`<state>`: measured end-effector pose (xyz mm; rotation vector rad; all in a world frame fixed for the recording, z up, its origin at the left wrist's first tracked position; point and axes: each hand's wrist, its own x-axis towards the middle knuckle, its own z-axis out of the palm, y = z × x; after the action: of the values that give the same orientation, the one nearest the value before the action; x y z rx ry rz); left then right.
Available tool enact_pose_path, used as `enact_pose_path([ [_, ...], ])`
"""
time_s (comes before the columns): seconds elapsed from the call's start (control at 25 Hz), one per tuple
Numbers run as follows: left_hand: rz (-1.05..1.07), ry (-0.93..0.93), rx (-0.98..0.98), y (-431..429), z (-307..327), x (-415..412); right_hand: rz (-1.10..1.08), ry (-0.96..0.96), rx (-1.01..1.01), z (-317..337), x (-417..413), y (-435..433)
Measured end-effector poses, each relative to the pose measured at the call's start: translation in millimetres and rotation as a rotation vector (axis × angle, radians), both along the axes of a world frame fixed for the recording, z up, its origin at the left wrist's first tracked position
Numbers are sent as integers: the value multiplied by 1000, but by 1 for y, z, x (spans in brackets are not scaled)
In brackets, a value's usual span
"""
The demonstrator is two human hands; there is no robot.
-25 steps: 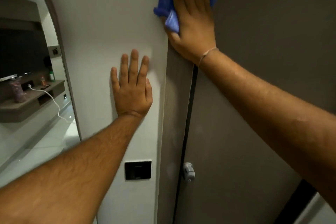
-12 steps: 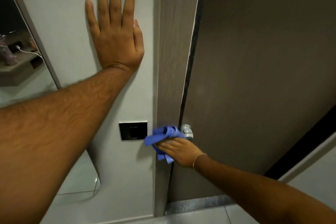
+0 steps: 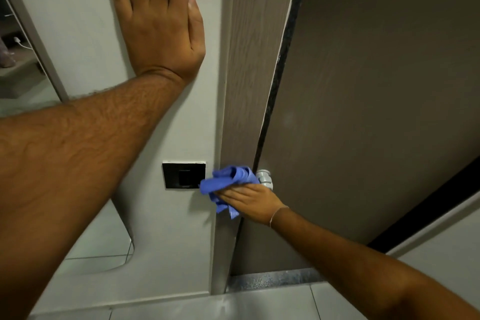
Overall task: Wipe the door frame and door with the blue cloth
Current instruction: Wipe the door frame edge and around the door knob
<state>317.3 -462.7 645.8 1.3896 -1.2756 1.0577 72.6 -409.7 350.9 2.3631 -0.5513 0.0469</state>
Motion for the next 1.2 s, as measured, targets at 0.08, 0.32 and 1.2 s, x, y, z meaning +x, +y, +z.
enact_pose_path([
  [0.08, 10, -3, 28, 4, 1, -1, -53, -156, -110, 42, 4, -5],
  [0.32, -26, -3, 78, 11, 9, -3, -91, -497, -372, 234, 18, -22],
  [1.2, -251, 39, 132, 38, -12, -17, -124, -1385, 233, 309, -42, 77],
])
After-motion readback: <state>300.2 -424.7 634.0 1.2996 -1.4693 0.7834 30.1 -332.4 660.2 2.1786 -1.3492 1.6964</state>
